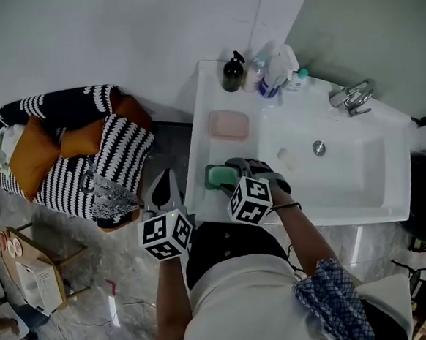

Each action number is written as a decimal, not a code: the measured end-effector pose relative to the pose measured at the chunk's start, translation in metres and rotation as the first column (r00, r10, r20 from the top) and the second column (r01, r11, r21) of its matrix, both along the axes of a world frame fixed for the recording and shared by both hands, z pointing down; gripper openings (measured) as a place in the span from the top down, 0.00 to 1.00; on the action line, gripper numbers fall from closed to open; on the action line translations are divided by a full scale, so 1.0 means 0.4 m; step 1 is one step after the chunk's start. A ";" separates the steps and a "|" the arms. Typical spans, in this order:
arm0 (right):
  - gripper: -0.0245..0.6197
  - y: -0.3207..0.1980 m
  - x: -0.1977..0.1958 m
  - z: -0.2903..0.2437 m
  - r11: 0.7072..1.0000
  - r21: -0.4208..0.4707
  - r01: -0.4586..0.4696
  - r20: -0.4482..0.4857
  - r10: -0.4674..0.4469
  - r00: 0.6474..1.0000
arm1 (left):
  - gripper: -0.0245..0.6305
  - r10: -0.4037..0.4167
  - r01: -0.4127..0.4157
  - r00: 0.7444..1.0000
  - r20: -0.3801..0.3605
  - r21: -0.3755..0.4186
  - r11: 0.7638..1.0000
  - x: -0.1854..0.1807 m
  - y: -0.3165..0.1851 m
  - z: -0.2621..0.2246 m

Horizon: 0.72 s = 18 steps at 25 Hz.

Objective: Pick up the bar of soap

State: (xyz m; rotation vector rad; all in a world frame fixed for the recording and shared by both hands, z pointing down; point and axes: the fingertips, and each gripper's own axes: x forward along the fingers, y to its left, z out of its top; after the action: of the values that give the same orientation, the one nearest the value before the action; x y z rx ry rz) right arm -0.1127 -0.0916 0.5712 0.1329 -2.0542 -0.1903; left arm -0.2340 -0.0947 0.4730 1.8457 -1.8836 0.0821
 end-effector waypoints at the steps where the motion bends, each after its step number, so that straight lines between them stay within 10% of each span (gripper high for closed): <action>1: 0.61 0.004 -0.003 0.011 1.000 0.004 0.025 -0.025 -0.025 0.999 | 0.95 -0.012 0.012 1.000 0.000 -0.001 1.000 -0.010 0.004 0.001; 18: 0.58 -0.016 -0.033 0.081 0.997 0.033 0.073 -0.142 -0.068 0.988 | 0.95 -0.044 0.044 0.999 -0.024 -0.013 0.999 -0.058 -0.009 0.023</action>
State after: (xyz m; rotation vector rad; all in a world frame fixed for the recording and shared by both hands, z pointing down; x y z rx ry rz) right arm -0.1259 -0.0982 0.6038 0.0683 -1.9168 -0.2750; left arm -0.2572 -0.0984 0.4820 1.7884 -1.9015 0.0564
